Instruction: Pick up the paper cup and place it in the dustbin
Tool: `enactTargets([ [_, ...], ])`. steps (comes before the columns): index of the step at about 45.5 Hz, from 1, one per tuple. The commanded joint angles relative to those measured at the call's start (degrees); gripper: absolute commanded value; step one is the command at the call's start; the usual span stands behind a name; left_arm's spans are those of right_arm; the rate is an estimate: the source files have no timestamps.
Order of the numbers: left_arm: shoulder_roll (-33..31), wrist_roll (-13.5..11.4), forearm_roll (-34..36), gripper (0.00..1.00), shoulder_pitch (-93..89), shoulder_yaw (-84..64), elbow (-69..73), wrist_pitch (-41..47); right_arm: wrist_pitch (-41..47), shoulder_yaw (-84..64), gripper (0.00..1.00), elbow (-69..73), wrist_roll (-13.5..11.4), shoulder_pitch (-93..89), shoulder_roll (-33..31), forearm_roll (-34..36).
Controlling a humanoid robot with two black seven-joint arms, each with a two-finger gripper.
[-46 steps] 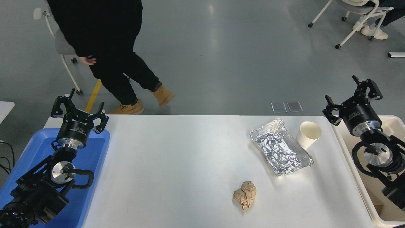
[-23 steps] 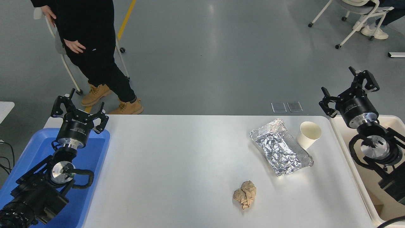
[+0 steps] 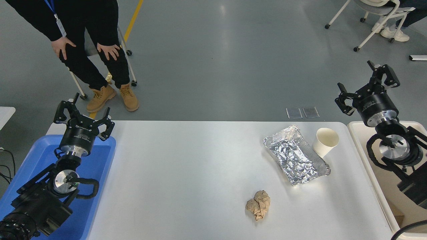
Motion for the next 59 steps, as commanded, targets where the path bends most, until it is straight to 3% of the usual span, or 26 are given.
enactTargets([
  [1, 0.0, 0.0, 0.0, 0.99, 0.0, 0.0, 0.0, 0.0, -0.2, 0.0, 1.0, -0.2, 0.0, 0.1, -0.1, 0.0],
  [12, 0.0, 0.0, 0.0, 0.99, 0.0, 0.0, 0.0, 0.0, -1.0, -5.7, 1.0, -0.2, -0.1, 0.9, -2.4, -0.2],
  [34, 0.0, 0.0, 0.0, 0.99, 0.0, 0.0, 0.0, 0.0, -0.4, -56.6, 1.0, -0.1, -0.1, 31.5, -16.9, -1.0],
  [43, 0.0, 0.0, 0.0, 0.99, 0.0, -0.1, 0.0, -0.1, 0.9, -86.1, 1.0, -0.1, -0.1, 48.1, -16.1, -0.8],
  [49, 0.0, 0.0, 0.0, 0.99, 0.0, -0.1, 0.0, -0.1, 3.1, -104.4, 1.0, 0.2, 0.0, 56.6, -11.6, -0.8],
  [59, 0.0, 0.0, 0.0, 0.99, 0.0, 0.0, 0.0, -0.1, 4.1, -120.3, 1.0, 7.6, 0.1, 64.6, -7.2, -1.1],
])
